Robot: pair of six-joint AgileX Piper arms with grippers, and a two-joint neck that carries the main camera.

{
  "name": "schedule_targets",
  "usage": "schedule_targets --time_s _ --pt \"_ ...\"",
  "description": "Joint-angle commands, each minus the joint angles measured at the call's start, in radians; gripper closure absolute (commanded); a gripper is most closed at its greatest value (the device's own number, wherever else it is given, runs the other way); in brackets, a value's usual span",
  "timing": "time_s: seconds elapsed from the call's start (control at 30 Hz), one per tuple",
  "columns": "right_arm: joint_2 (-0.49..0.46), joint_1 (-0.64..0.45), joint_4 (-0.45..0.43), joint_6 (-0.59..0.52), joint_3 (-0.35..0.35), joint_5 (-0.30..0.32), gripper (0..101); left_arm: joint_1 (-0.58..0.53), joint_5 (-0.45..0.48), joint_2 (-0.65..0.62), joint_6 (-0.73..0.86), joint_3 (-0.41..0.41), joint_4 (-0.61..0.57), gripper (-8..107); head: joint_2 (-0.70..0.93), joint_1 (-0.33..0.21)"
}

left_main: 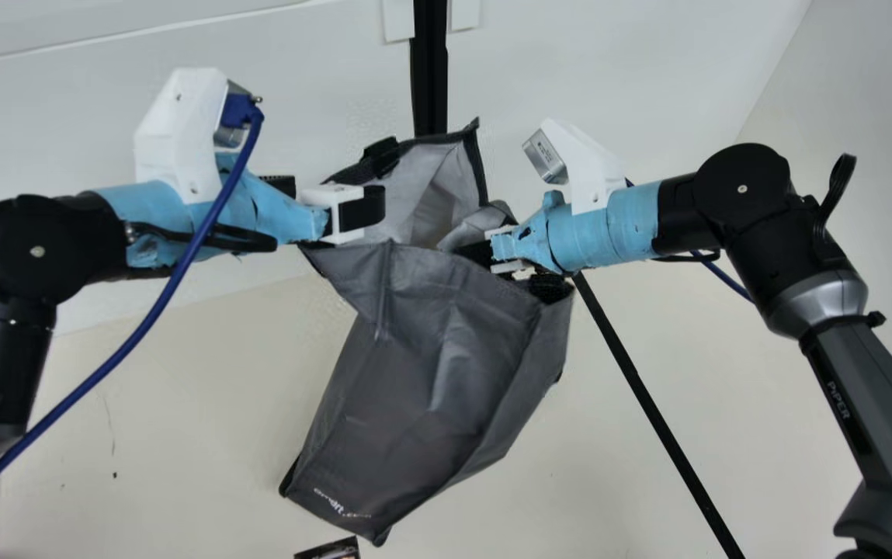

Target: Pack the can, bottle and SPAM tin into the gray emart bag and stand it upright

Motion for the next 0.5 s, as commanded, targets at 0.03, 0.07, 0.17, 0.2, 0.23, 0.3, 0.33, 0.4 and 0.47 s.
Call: schedule_targets --time_s 0.03,0.07,0.17,0.2,0.23,0.3,0.33,0.4,0.47 --pt "0.000 0.000 -0.002 0.000 0.000 0.000 101 0.003 -0.033 -0.046 0.034 0.066 -0.018 9 -0.001 -0.021" --pt "0.000 0.000 -0.006 0.000 0.000 0.000 101 0.004 -0.041 -0.059 0.042 0.080 -0.021 9 -0.001 -0.021" --pt "0.000 0.000 -0.014 0.000 0.000 0.002 101 0.012 -0.064 -0.094 0.056 0.115 -0.023 9 -0.001 -0.021" --pt "0.000 0.000 -0.018 0.000 0.000 0.002 101 0.016 -0.072 -0.107 0.060 0.128 -0.024 9 -0.001 -0.021" --pt "0.000 0.000 -0.022 0.000 0.000 0.003 101 0.020 -0.081 -0.119 0.062 0.141 -0.023 9 -0.001 -0.021" --pt "0.000 0.000 -0.029 0.000 0.000 0.003 101 0.030 -0.098 -0.146 0.065 0.171 -0.021 9 -0.001 -0.021" --pt "0.000 0.000 -0.031 0.000 0.000 0.004 101 0.035 -0.104 -0.159 0.065 0.185 -0.019 9 -0.001 -0.021" --pt "0.000 0.000 -0.036 0.000 0.000 0.006 101 0.047 -0.119 -0.188 0.061 0.220 -0.006 9 -0.001 -0.021" --pt "0.000 0.000 -0.045 0.000 0.000 0.008 101 0.059 -0.130 -0.217 0.050 0.258 0.017 9 -0.001 -0.021"
